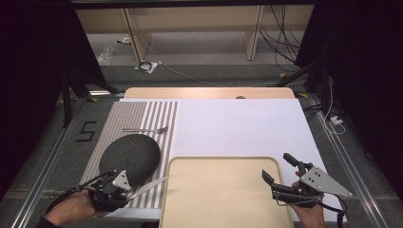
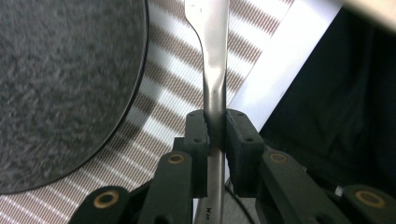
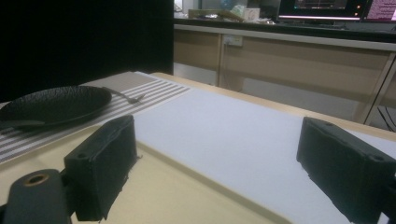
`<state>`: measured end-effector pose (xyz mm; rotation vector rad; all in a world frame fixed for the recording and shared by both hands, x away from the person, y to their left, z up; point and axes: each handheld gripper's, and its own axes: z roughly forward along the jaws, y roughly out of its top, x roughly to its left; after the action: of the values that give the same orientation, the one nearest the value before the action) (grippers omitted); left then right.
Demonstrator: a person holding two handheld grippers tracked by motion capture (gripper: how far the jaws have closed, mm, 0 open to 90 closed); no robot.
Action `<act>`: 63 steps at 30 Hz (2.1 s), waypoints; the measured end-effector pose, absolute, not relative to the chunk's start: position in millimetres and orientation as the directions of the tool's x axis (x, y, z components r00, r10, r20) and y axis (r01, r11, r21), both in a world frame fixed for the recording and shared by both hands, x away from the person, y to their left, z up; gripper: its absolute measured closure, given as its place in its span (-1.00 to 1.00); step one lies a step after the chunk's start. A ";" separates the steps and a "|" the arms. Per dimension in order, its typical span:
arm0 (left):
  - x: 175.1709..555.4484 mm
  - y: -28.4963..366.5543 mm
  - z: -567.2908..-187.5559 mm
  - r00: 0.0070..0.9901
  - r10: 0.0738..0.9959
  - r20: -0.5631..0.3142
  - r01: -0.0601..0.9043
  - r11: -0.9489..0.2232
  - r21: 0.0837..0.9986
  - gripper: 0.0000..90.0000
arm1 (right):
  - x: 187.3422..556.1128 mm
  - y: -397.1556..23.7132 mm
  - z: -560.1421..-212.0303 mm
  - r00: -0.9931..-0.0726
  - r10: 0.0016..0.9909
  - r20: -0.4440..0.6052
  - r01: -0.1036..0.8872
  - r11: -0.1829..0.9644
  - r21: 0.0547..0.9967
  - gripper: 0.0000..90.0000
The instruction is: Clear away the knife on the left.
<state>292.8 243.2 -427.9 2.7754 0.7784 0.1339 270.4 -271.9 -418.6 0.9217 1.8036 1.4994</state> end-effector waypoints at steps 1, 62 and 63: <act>293.2 239.8 -425.5 0.845 0.534 0.009 0.510 -0.811 0.286 0.76 | 270.4 -272.1 -418.5 -0.570 0.821 -0.022 0.129 0.116 0.985 -0.72; 293.5 103.2 -416.6 0.880 0.467 -0.086 0.460 -0.797 0.392 0.76 | 269.2 -272.5 -417.4 -0.573 0.819 -0.028 0.118 0.116 0.986 -0.71; 293.5 103.2 -416.6 0.880 0.467 -0.086 0.460 -0.797 0.392 0.76 | 269.1 -272.6 -417.4 -0.574 0.819 -0.027 0.119 0.116 0.986 -0.71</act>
<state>293.5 103.2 -416.6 2.6425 0.6819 0.0215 269.1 -272.6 -417.4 0.9110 1.7998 1.5044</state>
